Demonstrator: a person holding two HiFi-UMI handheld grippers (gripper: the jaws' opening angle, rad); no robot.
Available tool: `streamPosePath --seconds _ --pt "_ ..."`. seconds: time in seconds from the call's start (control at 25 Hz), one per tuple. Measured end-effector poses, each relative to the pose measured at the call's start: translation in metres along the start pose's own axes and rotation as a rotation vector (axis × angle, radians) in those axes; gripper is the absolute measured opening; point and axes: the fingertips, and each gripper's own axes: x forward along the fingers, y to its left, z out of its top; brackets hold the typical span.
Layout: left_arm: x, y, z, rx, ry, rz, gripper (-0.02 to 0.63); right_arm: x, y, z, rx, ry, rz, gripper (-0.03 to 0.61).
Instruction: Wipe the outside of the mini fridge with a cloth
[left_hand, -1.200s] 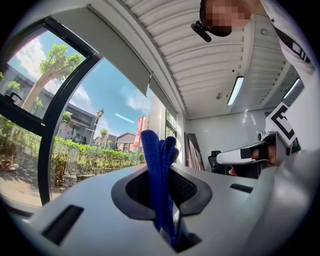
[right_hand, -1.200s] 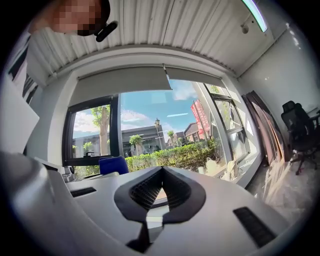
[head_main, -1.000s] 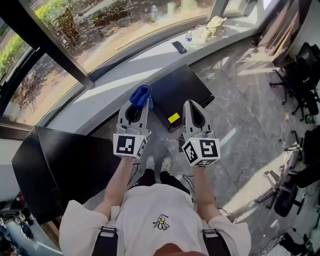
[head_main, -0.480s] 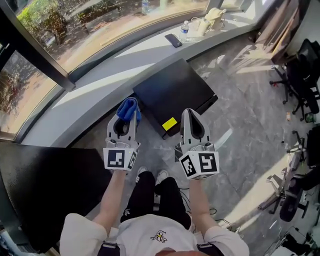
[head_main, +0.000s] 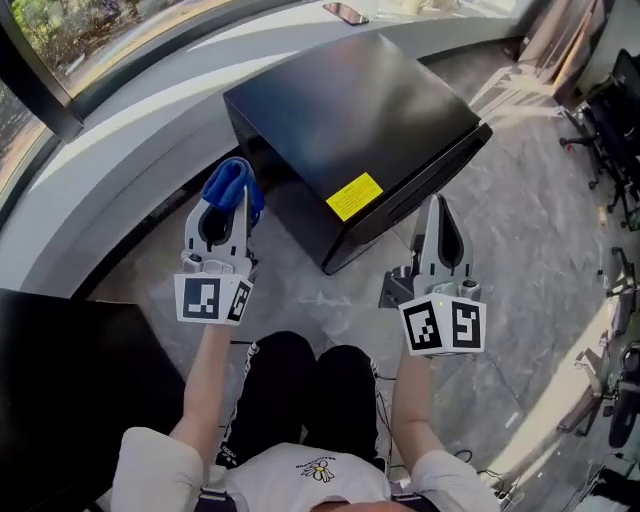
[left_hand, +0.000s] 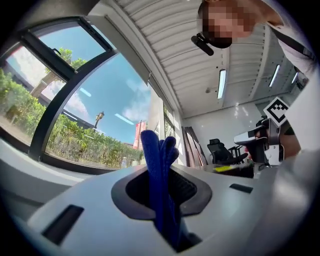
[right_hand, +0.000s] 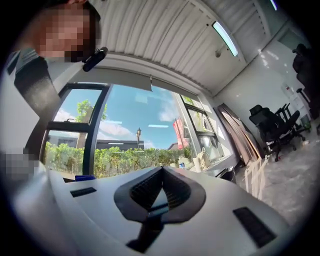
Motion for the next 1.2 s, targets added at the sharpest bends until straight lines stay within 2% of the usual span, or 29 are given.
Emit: streamPosePath --seconds 0.08,0.16,0.32,0.52,0.72,0.88,1.0,1.08,1.2 --pt "-0.011 -0.001 -0.050 -0.006 -0.028 0.001 0.058 -0.014 -0.010 -0.045 -0.010 -0.012 0.020 0.011" --pt "-0.020 -0.004 -0.090 -0.017 -0.019 0.005 0.058 -0.026 -0.016 -0.089 -0.004 0.006 0.019 0.011" --pt "-0.032 -0.008 -0.140 -0.111 0.027 0.007 0.058 -0.041 -0.017 -0.141 -0.002 0.042 -0.001 0.011" --pt "-0.040 -0.008 -0.149 -0.108 -0.022 -0.008 0.058 -0.047 0.004 -0.153 -0.018 0.009 0.064 0.011" --pt "-0.051 -0.027 -0.154 -0.094 0.000 -0.055 0.058 -0.055 0.009 -0.162 -0.029 0.026 0.032 0.011" --pt "-0.049 -0.036 -0.153 -0.118 0.023 -0.064 0.058 -0.060 0.019 -0.164 -0.007 0.015 0.030 0.011" --pt "-0.052 -0.039 -0.156 -0.079 0.042 -0.069 0.058 -0.066 0.031 -0.169 -0.006 0.006 0.054 0.011" --pt "-0.057 -0.039 -0.159 -0.045 0.061 -0.061 0.058 -0.071 0.041 -0.171 0.006 0.014 0.096 0.011" --pt "-0.061 -0.029 -0.169 -0.044 0.090 -0.027 0.058 -0.073 0.073 -0.184 -0.009 0.066 0.221 0.011"
